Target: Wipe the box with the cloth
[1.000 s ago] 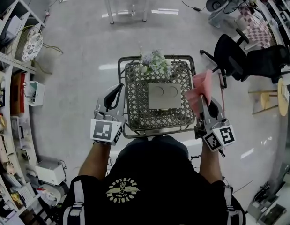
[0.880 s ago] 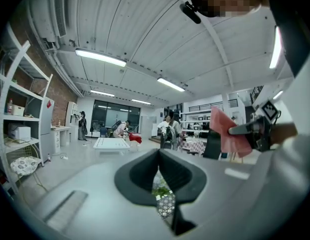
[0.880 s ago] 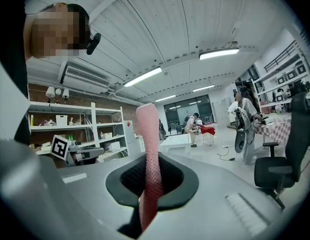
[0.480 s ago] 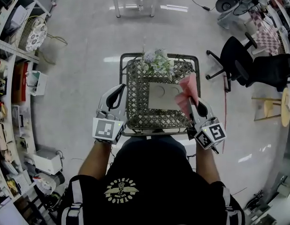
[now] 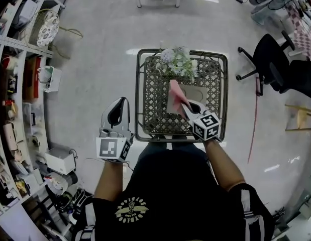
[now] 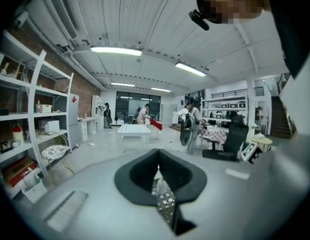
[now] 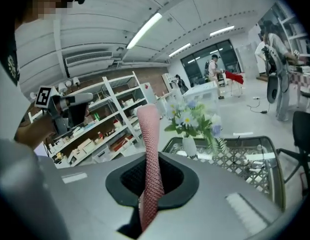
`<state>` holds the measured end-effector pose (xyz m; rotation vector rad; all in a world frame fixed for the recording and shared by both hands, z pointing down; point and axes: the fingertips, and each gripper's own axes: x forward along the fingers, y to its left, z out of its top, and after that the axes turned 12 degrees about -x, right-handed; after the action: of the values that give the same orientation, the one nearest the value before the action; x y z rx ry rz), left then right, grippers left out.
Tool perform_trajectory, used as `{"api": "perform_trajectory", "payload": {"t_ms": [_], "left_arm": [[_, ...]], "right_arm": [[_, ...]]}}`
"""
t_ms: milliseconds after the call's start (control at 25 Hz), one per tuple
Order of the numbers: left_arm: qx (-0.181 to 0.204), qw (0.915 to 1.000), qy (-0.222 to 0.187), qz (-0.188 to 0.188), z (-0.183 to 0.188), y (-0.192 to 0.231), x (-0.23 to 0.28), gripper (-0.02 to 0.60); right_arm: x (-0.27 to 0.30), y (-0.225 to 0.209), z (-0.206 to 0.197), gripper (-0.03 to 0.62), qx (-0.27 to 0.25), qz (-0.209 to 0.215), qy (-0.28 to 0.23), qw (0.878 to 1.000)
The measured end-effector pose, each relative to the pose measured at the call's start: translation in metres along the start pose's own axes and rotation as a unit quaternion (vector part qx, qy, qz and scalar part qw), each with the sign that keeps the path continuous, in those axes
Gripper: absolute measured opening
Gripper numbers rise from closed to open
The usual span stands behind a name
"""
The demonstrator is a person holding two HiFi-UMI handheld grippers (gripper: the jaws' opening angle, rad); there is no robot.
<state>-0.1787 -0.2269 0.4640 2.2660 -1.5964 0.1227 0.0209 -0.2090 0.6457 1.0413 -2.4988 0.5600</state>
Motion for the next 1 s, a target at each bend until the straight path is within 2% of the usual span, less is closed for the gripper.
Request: {"api": "perform_trajectory", "payload": {"t_ms": [160, 320, 440, 520, 680, 1000], "left_arm": [[-0.003, 0.9996, 0.010, 0.026, -0.026, 0.012, -0.010, 0.000], [-0.002, 0.9990, 0.023, 0.038, -0.041, 0.011, -0.018, 0.000], [0.002, 0.9985, 0.024, 0.048, -0.040, 0.015, -0.026, 0.000], [0.004, 0.9980, 0.026, 0.057, -0.038, 0.019, -0.033, 0.000], [0.006, 0.9974, 0.027, 0.067, -0.038, 0.020, -0.043, 0.000], [0.013, 0.9985, 0.021, 0.048, -0.029, 0.002, -0.034, 0.000]], "right_arm": [[0.045, -0.007, -0.050, 0.017, 0.039, 0.017, 0.045, 0.998], [0.093, -0.026, -0.110, 0.017, 0.076, -0.003, 0.116, 0.990], [0.124, -0.038, -0.140, 0.017, 0.069, -0.025, 0.173, 0.982], [0.137, -0.042, -0.148, 0.017, 0.045, -0.037, 0.201, 0.978], [0.136, -0.057, -0.161, 0.017, 0.001, -0.068, 0.242, 0.968], [0.079, -0.110, -0.184, 0.016, -0.007, -0.135, 0.265, 0.955]]}}
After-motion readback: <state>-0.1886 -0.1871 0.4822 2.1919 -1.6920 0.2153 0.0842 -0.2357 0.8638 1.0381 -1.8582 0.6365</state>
